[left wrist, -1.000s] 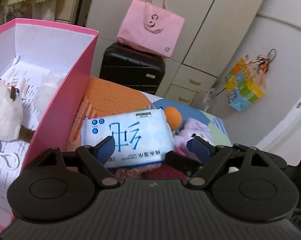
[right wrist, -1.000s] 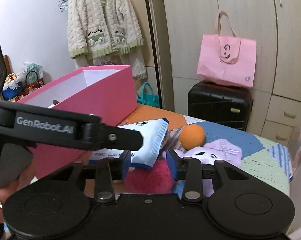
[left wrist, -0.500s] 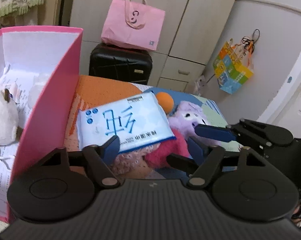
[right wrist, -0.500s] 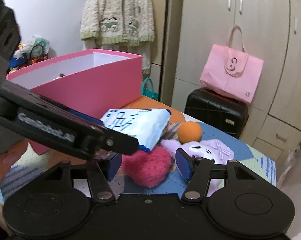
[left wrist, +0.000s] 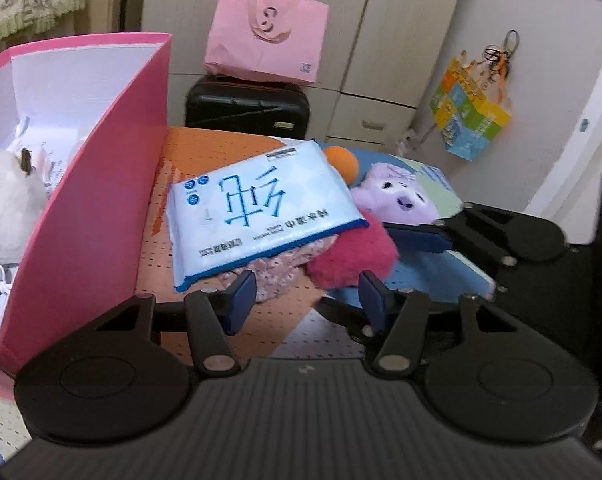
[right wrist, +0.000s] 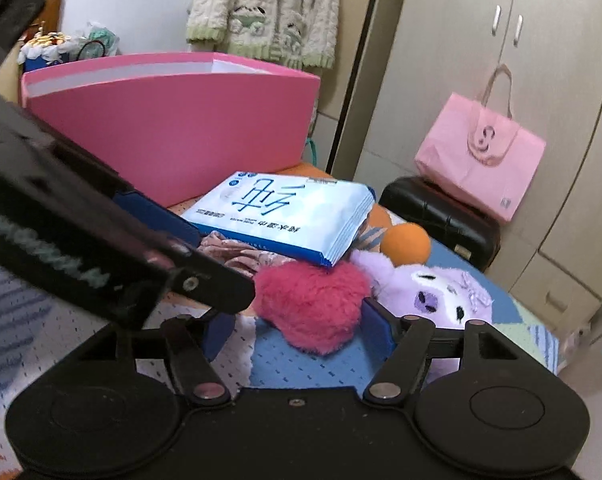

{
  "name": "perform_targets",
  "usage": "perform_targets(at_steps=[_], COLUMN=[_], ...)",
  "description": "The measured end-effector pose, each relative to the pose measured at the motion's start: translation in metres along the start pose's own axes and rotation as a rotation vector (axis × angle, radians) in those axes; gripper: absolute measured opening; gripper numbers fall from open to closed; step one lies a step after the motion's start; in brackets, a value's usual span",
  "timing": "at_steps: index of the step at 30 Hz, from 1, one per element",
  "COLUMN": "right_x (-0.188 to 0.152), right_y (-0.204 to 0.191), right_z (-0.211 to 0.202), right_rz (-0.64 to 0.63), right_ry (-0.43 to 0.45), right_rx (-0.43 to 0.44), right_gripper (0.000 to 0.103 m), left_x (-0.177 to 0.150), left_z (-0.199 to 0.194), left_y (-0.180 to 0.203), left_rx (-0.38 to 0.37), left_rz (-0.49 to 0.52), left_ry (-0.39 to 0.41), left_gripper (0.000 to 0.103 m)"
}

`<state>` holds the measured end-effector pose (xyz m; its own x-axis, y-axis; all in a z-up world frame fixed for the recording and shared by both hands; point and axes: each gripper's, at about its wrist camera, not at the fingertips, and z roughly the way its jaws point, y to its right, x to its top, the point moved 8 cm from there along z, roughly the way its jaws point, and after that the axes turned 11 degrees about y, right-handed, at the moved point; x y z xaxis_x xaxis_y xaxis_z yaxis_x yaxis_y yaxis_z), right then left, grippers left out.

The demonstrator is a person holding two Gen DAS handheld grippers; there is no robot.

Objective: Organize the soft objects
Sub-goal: 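Close the left tool on the floral cloth while the right tool grasps the pom-pom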

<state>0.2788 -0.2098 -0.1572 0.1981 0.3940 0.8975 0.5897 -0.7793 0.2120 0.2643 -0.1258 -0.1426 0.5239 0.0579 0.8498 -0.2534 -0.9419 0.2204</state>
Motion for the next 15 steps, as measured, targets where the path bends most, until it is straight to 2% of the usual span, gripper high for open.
perform_targets(at_steps=[2,8,10,12,15], right_x=[0.0,0.003,0.005,0.006,0.005], right_y=[0.002,0.002,0.001,-0.001,-0.003], right_z=[-0.001,0.003,0.006,0.008,0.008], right_rz=[-0.003,-0.065,-0.073,-0.067,-0.072], right_ry=[-0.002,0.006,0.014,0.027,0.041], right_rx=[0.002,0.038,0.047,0.05,0.05], right_gripper=[0.074,0.073,0.073,0.074,0.074], left_x=[0.0,-0.002,-0.004,-0.006,-0.008], left_z=[0.003,0.019,0.022,0.021,0.023], left_y=[-0.001,-0.008,-0.011,-0.013,-0.017], left_rx=[0.021,0.031,0.019,0.001,-0.04], left_rz=[0.004,-0.069,-0.094,-0.122,-0.177], left_ry=[0.012,0.011,0.026,0.031,0.021], left_gripper=[0.055,0.056,0.052,0.026,0.006])
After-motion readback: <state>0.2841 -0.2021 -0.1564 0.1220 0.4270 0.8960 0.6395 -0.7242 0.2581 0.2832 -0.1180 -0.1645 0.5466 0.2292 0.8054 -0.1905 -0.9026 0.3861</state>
